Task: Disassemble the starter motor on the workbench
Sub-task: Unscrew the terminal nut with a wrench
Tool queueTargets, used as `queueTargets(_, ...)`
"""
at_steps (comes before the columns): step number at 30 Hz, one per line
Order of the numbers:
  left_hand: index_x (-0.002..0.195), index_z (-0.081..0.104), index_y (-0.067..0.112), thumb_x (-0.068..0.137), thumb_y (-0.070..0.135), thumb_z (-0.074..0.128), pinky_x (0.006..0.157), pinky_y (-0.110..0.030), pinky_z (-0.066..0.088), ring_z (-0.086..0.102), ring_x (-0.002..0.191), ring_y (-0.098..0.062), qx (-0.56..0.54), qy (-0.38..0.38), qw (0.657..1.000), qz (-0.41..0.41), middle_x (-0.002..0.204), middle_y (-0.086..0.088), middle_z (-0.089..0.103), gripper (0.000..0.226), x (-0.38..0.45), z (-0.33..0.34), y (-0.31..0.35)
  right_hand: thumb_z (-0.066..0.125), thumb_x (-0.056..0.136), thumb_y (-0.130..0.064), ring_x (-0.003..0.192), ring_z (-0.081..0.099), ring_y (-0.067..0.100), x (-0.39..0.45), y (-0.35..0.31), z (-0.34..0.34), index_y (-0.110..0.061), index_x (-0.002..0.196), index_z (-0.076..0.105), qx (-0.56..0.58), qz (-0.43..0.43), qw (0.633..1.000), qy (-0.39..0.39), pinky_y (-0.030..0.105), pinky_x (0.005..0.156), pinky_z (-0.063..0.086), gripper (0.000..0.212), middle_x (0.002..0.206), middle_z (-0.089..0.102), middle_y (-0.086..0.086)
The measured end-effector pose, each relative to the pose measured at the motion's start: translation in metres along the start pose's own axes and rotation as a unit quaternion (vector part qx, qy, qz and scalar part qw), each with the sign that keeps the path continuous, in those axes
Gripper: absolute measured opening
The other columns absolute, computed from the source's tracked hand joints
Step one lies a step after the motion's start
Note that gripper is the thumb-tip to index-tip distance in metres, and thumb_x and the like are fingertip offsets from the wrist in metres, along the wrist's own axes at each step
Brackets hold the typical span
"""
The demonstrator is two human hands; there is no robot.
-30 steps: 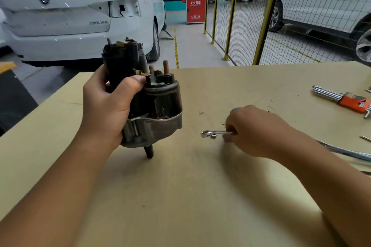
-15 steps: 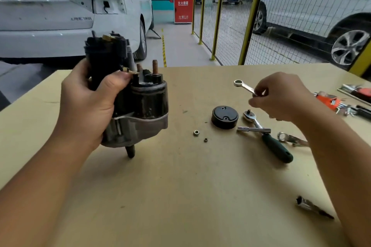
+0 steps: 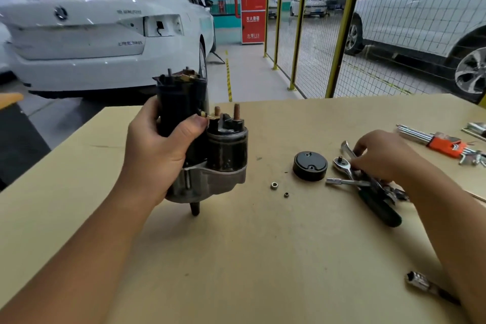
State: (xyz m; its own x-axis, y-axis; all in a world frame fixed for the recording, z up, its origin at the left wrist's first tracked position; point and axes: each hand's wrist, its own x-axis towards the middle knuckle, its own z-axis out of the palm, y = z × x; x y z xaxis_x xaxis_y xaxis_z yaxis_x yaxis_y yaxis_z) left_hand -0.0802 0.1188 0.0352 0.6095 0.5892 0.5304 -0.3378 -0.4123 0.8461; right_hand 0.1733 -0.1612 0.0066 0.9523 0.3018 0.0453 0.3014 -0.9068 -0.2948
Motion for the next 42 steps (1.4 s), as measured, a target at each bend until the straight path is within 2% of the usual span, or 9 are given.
queueTargets(3, 0.113, 0.068, 0.033, 0.076, 0.046, 0.075, 0.085, -0.025, 0.059, 0.071, 0.103, -0.007, 0.018, -0.007, 1.0, 0.003, 0.107, 0.013, 0.074, 0.039, -0.002, 0.001, 0.004, 0.074, 0.085, -0.024, 0.072, 0.061, 0.02, 0.0, 0.001, 0.002, -0.017, 0.085, 0.073, 0.005, 0.007, 1.0, -0.008, 0.029, 0.056, 0.049, 0.007, 0.078, 0.067, 0.004)
queueTargets(6, 0.111, 0.068, 0.033, 0.075, 0.045, 0.076, 0.077, -0.014, 0.054, 0.071, 0.099, -0.005, 0.04, -0.01, 0.999, 0.014, 0.103, 0.014, 0.074, 0.039, -0.004, 0.002, 0.007, 0.069, 0.092, -0.035, 0.08, 0.061, 0.022, -0.013, -0.014, -0.01, -0.018, 0.094, 0.073, 0.072, -0.027, 0.992, 0.104, 0.036, 0.07, 0.053, 0.017, 0.09, 0.069, 0.004)
queueTargets(9, 0.111, 0.068, 0.032, 0.071, 0.047, 0.081, 0.074, -0.018, 0.057, 0.073, 0.094, -0.007, 0.06, -0.021, 0.998, 0.028, 0.1, 0.013, 0.075, 0.044, -0.005, 0.006, 0.01, 0.071, 0.089, -0.041, 0.075, 0.065, 0.022, -0.057, -0.059, -0.03, -0.025, 0.096, 0.073, 0.313, -0.184, 0.91, 0.198, 0.043, 0.069, 0.057, 0.017, 0.087, 0.072, -0.003)
queueTargets(12, 0.112, 0.068, 0.035, 0.067, 0.051, 0.083, 0.079, -0.033, 0.063, 0.074, 0.094, -0.009, 0.087, -0.03, 0.995, 0.034, 0.1, 0.013, 0.076, 0.05, -0.008, 0.013, 0.012, 0.072, 0.08, -0.053, 0.078, 0.068, 0.017, -0.109, -0.111, -0.034, -0.031, 0.104, 0.075, 0.435, -0.329, 0.832, 0.103, 0.035, 0.066, 0.056, 0.033, 0.091, 0.074, -0.009)
queueTargets(18, 0.122, 0.066, 0.038, 0.067, 0.057, 0.087, 0.082, -0.038, 0.064, 0.075, 0.098, -0.006, 0.114, -0.058, 0.99, 0.053, 0.103, 0.016, 0.077, 0.062, -0.018, 0.025, 0.016, 0.077, 0.073, -0.042, 0.067, 0.064, 0.014, -0.127, -0.137, -0.023, -0.025, 0.078, 0.073, 0.392, -0.334, 0.851, 0.098, 0.04, 0.059, 0.053, 0.018, 0.071, 0.068, -0.006)
queueTargets(26, 0.121, 0.067, 0.037, 0.065, 0.047, 0.092, 0.082, -0.04, 0.064, 0.075, 0.096, -0.008, 0.122, -0.059, 0.989, 0.056, 0.101, 0.015, 0.077, 0.062, -0.02, 0.029, 0.019, 0.077, 0.076, -0.047, 0.074, 0.069, 0.02, -0.118, -0.117, -0.017, -0.021, 0.094, 0.076, 0.407, -0.331, 0.851, 0.02, 0.047, 0.059, 0.059, 0.031, 0.083, 0.072, -0.001)
queueTargets(35, 0.125, 0.066, 0.037, 0.065, 0.058, 0.091, 0.082, -0.039, 0.064, 0.075, 0.099, -0.01, 0.106, -0.063, 0.991, 0.061, 0.104, 0.013, 0.077, 0.068, -0.02, 0.029, 0.019, 0.074, 0.08, -0.028, 0.072, 0.06, 0.011, -0.124, -0.121, -0.007, -0.022, 0.096, 0.077, 0.39, -0.355, 0.835, 0.154, 0.02, 0.058, 0.044, 0.017, 0.074, 0.061, -0.019)
queueTargets(39, 0.123, 0.067, 0.037, 0.064, 0.06, 0.09, 0.08, -0.038, 0.065, 0.075, 0.097, -0.012, 0.107, -0.061, 0.99, 0.061, 0.102, 0.012, 0.077, 0.067, -0.02, 0.029, 0.019, 0.076, 0.08, -0.022, 0.073, 0.062, 0.013, -0.132, -0.128, 0.006, -0.022, 0.088, 0.073, 0.42, -0.334, 0.818, 0.208, 0.026, 0.061, 0.048, 0.009, 0.08, 0.066, -0.012)
queueTargets(42, 0.123, 0.067, 0.039, 0.065, 0.06, 0.089, 0.078, -0.035, 0.065, 0.075, 0.096, -0.009, 0.119, -0.067, 0.989, 0.064, 0.101, 0.014, 0.077, 0.066, -0.022, 0.026, 0.019, 0.079, 0.077, -0.026, 0.078, 0.067, 0.016, -0.132, -0.129, 0.006, -0.02, 0.082, 0.074, 0.482, -0.318, 0.802, 0.155, 0.033, 0.064, 0.053, 0.009, 0.084, 0.07, -0.006)
